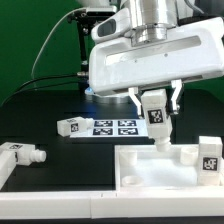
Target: Assemble square table
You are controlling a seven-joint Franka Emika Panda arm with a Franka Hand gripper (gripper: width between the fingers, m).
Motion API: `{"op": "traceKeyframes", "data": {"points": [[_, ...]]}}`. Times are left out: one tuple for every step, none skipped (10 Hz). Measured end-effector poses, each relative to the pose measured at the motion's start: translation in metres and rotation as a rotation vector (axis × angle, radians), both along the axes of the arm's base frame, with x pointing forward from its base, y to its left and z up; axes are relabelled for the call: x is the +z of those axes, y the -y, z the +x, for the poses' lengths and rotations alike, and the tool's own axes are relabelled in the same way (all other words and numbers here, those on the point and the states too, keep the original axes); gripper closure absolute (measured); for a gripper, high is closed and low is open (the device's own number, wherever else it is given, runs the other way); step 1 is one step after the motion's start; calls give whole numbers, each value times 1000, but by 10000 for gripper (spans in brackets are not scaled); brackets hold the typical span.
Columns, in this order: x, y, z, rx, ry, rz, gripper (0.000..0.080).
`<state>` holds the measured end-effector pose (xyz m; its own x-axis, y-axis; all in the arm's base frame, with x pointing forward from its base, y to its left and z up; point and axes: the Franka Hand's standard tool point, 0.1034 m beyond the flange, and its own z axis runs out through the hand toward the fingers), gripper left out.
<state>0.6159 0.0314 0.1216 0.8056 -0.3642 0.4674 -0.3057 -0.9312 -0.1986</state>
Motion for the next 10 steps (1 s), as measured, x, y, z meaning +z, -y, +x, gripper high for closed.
{"op": "traceKeyframes", "data": {"points": [[-13,14,-3,30,-16,-37,518],[-21,23,0,51,-23,-64,518],[-18,29,7,79,-16,-90,518],[-15,35,12,91,-8,-103,518],[-16,35,11,88,-8,-102,518],[-16,35,11,88,-9,-102,518],[-17,35,11,88,-10,-102,518],[-21,34,11,103,-15,-111,518],[-25,32,12,116,-15,-118,518],[-28,24,11,132,-18,-127,518]]}}
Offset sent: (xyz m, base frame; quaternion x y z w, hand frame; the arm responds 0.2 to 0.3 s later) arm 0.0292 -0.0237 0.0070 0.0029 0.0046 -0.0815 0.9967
